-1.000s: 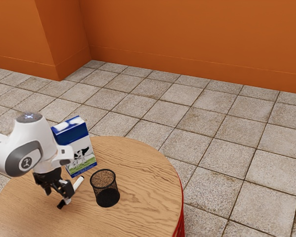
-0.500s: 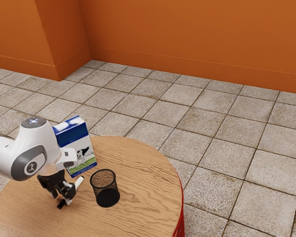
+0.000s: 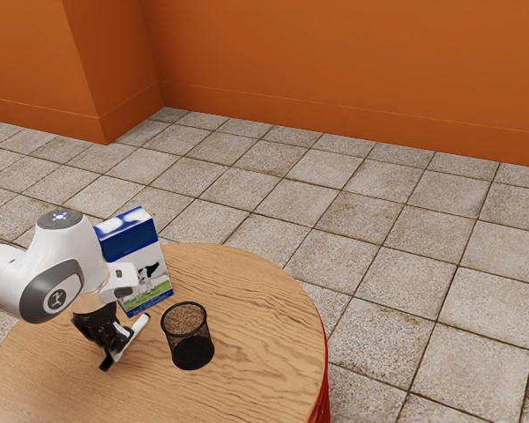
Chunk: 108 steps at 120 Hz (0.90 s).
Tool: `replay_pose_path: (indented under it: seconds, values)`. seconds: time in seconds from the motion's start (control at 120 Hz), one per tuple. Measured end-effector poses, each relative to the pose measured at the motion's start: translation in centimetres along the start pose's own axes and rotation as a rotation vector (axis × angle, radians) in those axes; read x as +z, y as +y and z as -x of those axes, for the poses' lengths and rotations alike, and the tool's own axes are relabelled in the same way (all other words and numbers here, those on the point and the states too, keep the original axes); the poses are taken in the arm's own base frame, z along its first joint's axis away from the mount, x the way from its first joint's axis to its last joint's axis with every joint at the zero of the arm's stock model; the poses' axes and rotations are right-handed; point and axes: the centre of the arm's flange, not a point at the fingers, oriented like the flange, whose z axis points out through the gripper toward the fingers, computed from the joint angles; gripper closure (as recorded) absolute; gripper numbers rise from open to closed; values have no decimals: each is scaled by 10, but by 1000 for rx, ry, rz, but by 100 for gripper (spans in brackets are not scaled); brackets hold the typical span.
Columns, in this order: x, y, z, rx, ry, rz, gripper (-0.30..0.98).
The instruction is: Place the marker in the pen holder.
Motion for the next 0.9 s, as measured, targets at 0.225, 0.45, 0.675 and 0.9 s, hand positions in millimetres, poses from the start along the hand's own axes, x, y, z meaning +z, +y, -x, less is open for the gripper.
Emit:
replay_pose_path:
  seconds: [0.225,0.45,0.675,0.9]
  values:
    - [-2,2,-2,-7,8,-4,79]
    - [-38,26,-22,44,67,7,77]
    - [-69,32,-17,54,25,17,78]
    - [-117,36,-36,48,-51,-14,79]
